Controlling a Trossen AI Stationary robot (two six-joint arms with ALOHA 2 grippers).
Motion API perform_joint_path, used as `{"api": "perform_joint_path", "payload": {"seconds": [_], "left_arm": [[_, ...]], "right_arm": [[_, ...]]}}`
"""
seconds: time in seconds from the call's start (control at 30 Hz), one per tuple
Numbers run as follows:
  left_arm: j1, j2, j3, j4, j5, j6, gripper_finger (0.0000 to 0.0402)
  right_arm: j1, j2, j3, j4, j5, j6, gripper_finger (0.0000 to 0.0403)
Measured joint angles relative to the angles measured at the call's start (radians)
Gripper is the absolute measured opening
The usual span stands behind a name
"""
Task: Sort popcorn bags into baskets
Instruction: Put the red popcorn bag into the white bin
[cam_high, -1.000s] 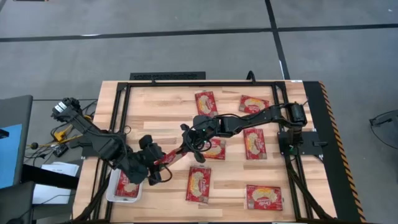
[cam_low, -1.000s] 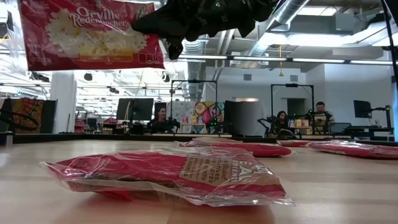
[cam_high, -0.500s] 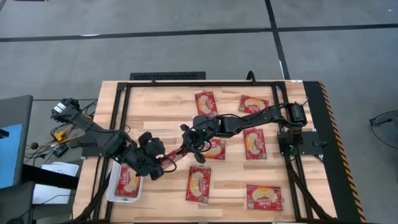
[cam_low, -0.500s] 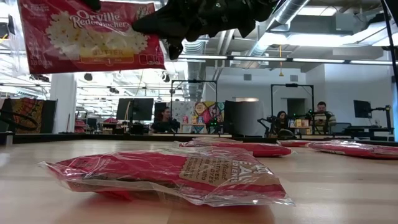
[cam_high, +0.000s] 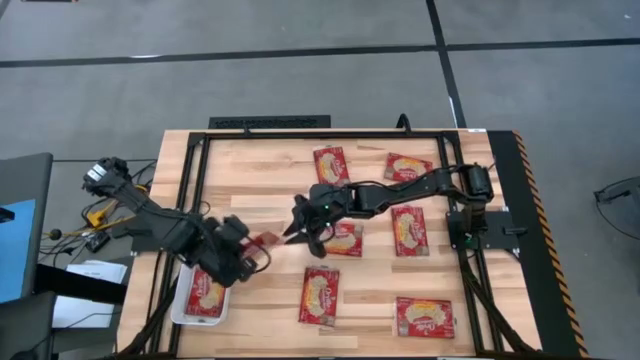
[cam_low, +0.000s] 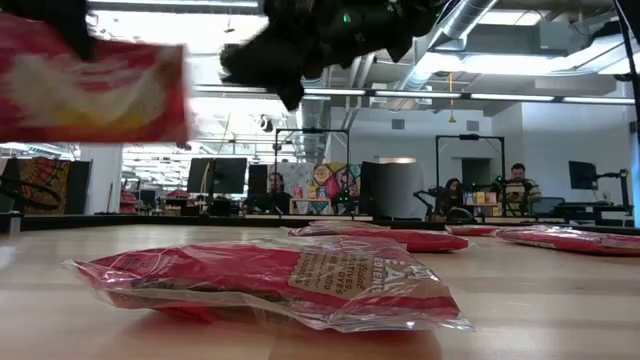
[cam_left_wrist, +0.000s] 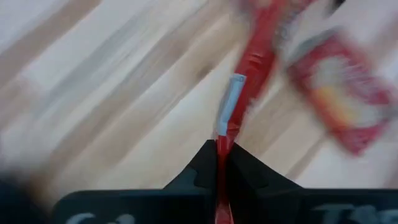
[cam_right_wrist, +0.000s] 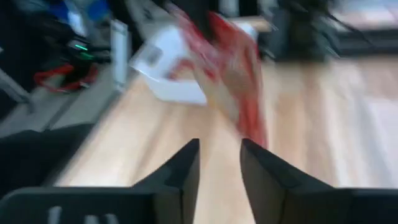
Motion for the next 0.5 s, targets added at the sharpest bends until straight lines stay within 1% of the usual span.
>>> {"api": "perform_joint_path", "payload": {"seconds": [0.1,0.2,0.3,0.37,0.4,0.5], "left_arm": [[-0.053,0.0,0.0,-0.048,0.043,-0.205,0.0002],[-0.106,-0.004,0.0,-0.124,0.114,-0.374,0.0002],[-0.17,-0.004,0.0,-0.19,0.165,-0.542,0.0001],[-0.221,-0.003,0.0,-0.207,0.179,-0.657,0.0001],[-0.243,-0.002,0.0,-0.21,0.184,-0.692,0.0001],[-0.272,-0.001,0.0,-0.19,0.221,-0.71,0.0001]], "right_arm": [[-0.038,-0.01,0.0,-0.051,0.043,-0.016,0.0169],[-0.082,-0.01,-0.001,-0.09,0.052,-0.048,0.019],[-0.131,-0.009,0.0,-0.091,0.052,-0.072,0.0201],[-0.159,-0.009,0.0,-0.096,0.052,-0.082,0.0204],[-0.173,-0.009,0.0,-0.101,0.052,-0.082,0.0204],[-0.205,-0.009,0.0,-0.109,0.052,-0.088,0.0201]]}}
